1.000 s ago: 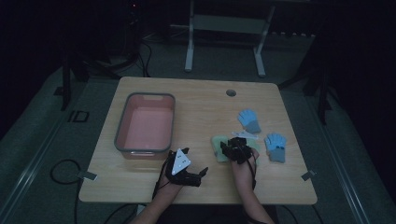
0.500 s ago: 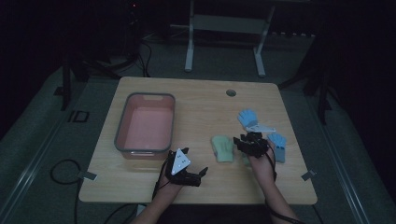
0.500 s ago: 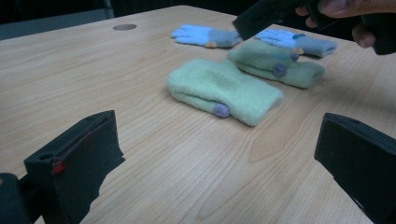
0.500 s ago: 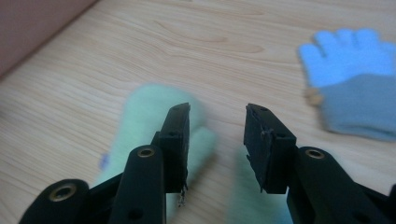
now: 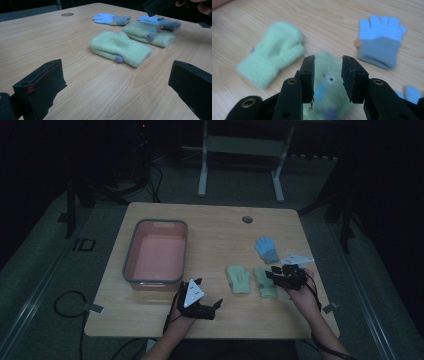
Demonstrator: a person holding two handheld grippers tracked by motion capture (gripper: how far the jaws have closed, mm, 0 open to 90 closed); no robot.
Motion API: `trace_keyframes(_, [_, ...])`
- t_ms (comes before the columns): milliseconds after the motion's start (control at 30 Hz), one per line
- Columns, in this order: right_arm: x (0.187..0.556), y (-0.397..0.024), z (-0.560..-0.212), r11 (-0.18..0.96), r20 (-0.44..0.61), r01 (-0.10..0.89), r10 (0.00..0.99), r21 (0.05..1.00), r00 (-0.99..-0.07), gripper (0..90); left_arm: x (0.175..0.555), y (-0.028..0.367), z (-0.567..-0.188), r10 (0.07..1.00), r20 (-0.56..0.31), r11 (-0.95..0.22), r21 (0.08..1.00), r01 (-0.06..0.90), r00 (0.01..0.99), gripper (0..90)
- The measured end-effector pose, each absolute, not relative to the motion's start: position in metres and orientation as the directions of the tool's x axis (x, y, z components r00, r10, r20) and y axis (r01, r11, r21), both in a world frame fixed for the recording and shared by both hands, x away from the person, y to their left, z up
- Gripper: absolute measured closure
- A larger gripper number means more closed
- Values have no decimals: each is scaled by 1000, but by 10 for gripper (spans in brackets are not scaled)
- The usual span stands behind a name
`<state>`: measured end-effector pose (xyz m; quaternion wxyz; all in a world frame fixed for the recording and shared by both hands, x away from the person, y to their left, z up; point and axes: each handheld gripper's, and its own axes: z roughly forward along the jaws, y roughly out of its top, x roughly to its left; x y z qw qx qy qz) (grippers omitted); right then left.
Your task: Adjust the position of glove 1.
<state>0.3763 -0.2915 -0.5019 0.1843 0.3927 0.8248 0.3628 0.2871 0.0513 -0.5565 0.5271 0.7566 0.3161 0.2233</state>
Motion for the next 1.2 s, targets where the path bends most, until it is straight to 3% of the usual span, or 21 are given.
trace_keyframes(467, [382,-295,-543,452,-8,538,771,712,-637,588,287,52,-556,715,3,-243,939,244,699,0])
trace_keyframes(800, [371,-289,-550,408,-33,532,815,742,-579,823,287,51,-557,714,5,-245,939,243,700,0])
trace_keyframes(1200, [367,-286,-536,349,-9,569,858,745,-514,865,287,51,-556,715,14,-253,937,240,699,0])
